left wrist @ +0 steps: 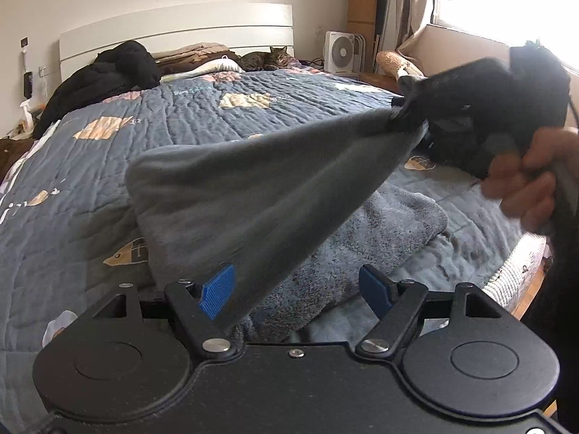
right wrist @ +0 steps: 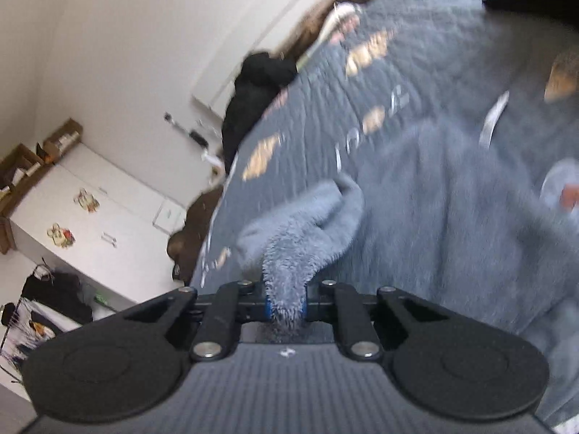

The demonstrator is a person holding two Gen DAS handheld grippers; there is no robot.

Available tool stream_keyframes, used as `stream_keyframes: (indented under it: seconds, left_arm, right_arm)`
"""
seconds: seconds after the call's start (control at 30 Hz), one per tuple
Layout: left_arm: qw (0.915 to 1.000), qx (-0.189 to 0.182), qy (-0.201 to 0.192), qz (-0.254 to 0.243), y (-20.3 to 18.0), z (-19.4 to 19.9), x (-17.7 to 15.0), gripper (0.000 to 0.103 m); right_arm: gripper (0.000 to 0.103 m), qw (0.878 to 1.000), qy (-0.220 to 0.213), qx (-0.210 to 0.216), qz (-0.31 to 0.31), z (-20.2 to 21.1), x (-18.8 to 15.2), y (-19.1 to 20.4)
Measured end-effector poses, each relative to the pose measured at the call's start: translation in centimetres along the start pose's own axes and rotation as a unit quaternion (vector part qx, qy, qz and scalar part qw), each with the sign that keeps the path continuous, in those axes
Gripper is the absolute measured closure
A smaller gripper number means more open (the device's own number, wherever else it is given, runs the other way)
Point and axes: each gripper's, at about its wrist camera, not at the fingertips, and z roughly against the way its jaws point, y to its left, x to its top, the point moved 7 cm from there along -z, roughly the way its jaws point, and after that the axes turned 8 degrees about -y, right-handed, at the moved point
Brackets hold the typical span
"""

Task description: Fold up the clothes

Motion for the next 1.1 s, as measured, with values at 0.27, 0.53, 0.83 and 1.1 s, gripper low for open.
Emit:
stream_keyframes:
  seconds: [0.27,0.53,0.83,1.1]
  left_arm:
    - [0.9999,-0.015,-0.001,-0.007,-1.4,-0.9,0.0,0.026]
    - [0.9928,0.044,0.004,-0.111,-2.4,-2.7,-0.3,0.026]
    - [0.9506,0.061,0.027,-0.303,-4.2,-4.7,-2.9,0.026]
    - [0.8852,0.082,0.043,-0.456,-5.3,-7.5,-5.6,0.030]
  right_arm:
    - [0.090,0.994,-0.049,-0.095,0.000,3.3,3.6,-7.0]
    - [0.087,0.984,0.001,-0.181,0.002,0.8,0.8,-13.5]
    - [0.086,0.989,-0.020,-0.146,-0.028,1.4,1.3,-12.9]
    - [0.086,0.991,-0.025,-0.128,-0.041,1.6,1.9,-12.5]
